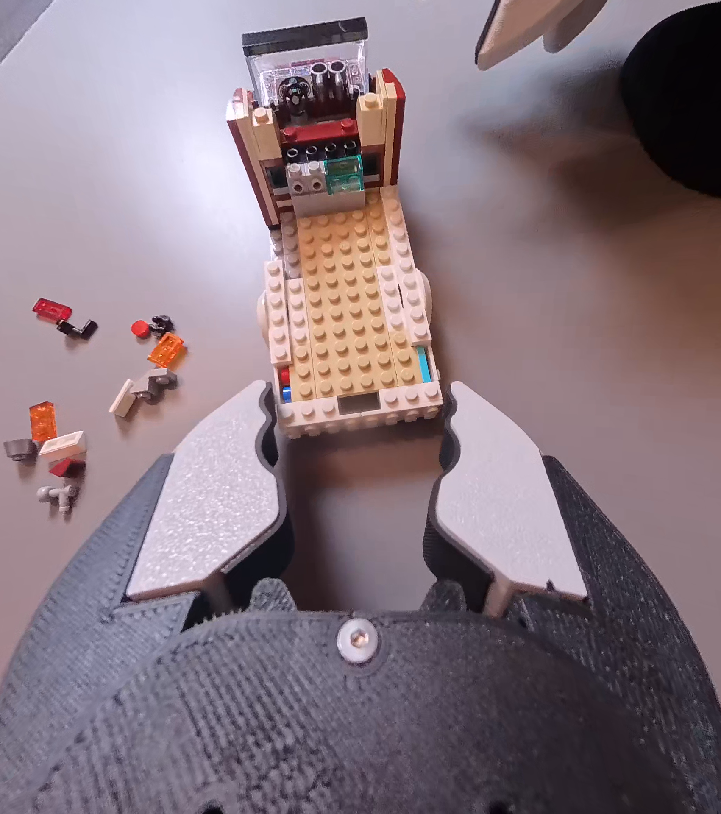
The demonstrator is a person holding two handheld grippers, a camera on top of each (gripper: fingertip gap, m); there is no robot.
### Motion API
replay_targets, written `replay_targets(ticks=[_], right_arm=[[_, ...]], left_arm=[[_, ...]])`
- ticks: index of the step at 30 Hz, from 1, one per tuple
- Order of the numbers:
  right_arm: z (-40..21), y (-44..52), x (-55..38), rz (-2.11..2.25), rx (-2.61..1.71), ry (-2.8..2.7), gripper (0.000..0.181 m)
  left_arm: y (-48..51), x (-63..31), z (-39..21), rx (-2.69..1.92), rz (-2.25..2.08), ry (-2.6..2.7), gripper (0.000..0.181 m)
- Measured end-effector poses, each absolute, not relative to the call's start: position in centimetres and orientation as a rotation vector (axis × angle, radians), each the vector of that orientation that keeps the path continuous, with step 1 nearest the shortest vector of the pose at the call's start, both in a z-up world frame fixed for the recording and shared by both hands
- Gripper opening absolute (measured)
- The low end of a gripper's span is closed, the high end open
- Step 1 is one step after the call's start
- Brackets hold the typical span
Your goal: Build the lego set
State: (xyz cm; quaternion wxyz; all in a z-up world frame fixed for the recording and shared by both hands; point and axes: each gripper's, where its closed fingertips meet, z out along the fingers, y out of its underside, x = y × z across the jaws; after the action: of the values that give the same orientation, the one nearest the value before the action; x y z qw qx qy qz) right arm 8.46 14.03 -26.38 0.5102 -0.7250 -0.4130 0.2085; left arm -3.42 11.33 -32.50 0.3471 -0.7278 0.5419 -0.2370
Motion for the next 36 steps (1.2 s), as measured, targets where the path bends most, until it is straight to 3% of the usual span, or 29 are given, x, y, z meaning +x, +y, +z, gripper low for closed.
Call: replay_targets(ticks=[10, 15, 17, 20, 25, 28, 36], right_arm=[[-26.6, 13.3, 7.3, 0.545, -1.716, -1.034, 0.069], [-24.9, 14.7, 6.3, 0.539, -1.671, -0.994, 0.063], [-23.3, 16.1, 5.8, 0.512, -1.644, -0.967, 0.059], [-20.1, 19.0, 4.7, 0.436, -1.584, -0.927, 0.049], [-14.2, 25.1, 1.0, 0.388, -1.498, -0.825, 0.013], [-10.9, 28.6, -1.5, 0.380, -1.445, -0.757, 0.000], [-5.9, 37.9, -7.0, 0.236, -1.367, -0.712, 0.000]], left_arm=[[11.1, -6.9, -32.4, -1.730, -0.733, 1.594, 0.072], [11.8, -6.9, -28.5, -1.646, -0.858, 1.407, 0.075], [13.1, -7.3, -26.3, -1.596, -0.857, 1.266, 0.068], [15.7, -8.6, -23.5, -1.547, -0.830, 0.998, 0.041], [19.3, -12.3, -23.1, -1.549, -0.572, 0.762, 0.000], [20.1, -13.5, -22.9, -1.547, -0.473, 0.688, 0.000], [20.7, -13.9, -23.3, -1.534, -0.380, 0.693, 0.000]])
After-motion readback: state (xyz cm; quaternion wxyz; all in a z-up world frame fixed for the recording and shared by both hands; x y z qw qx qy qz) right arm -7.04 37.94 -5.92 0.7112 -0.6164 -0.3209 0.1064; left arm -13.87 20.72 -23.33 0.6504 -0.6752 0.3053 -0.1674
